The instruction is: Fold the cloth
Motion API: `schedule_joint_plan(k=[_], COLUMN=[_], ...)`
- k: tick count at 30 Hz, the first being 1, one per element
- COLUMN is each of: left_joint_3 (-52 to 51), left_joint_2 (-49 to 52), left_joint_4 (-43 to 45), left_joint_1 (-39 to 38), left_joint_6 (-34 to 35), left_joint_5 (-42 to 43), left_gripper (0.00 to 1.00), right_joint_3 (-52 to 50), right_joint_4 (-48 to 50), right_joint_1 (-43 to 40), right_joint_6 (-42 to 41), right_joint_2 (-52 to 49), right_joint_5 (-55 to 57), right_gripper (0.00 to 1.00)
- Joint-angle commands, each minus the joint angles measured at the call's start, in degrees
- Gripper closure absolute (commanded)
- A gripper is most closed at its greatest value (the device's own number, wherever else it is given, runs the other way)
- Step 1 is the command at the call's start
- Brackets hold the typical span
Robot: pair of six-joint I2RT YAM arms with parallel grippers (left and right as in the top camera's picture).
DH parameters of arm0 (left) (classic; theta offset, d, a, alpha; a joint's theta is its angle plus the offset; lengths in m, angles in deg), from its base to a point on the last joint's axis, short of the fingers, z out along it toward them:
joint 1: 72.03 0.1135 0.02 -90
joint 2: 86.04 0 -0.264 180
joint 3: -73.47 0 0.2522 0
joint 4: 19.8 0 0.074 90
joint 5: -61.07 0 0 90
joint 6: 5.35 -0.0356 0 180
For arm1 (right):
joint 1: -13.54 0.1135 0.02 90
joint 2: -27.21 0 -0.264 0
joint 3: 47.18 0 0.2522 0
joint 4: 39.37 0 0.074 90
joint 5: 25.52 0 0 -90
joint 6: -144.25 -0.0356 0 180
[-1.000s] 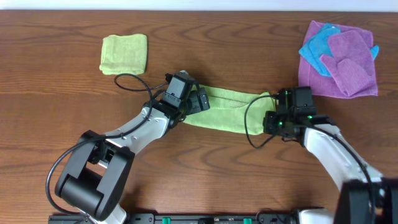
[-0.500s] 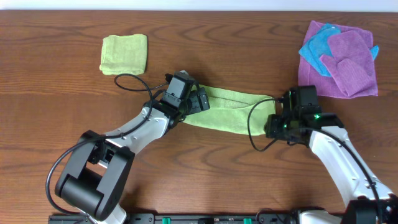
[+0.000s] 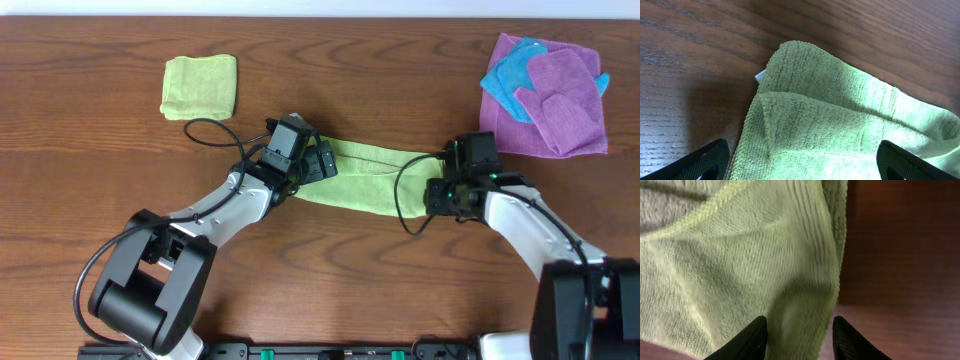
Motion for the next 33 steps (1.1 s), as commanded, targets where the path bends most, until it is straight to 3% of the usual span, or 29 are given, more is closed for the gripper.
schedule_joint_plan(k=[1,8,18,25,33], left_joint_3=[1.42,1.42,1.42,1.42,1.46], left_joint_2=[0.83,0.83,0.83,0.83,0.83], left_joint_4=[-0.13,-0.15,-0.13,-0.15,0.39], left_joint_1=[0.22,0.22,0.22,0.22,0.22], left_joint_6=[-0.87,-0.85,-0.85,-0.87,-0.85], left_joint_5=[-0.22,-1.18,-1.57,-1.55,1.27], left_gripper=[0.05,0.05,0.05,0.05,0.05], right_joint_3=[0.09,0.09,0.39,0.42,1.88], right_joint_4=[1.25,0.26,-16.13,-14.86,-9.66], right_joint_1=[0.42,0.37,-0.44,-0.92,-0.92], right_joint_6=[0.96,-2.29,-6.64,-6.58,-4.76], right_joint_2=[-0.50,-0.50,-0.48,-0.48,-0.48], right_joint_5=[-1.88,-11.21,-10.05,-2.38,13.84], right_gripper=[0.57,0.69,0.62,0.51,0.50])
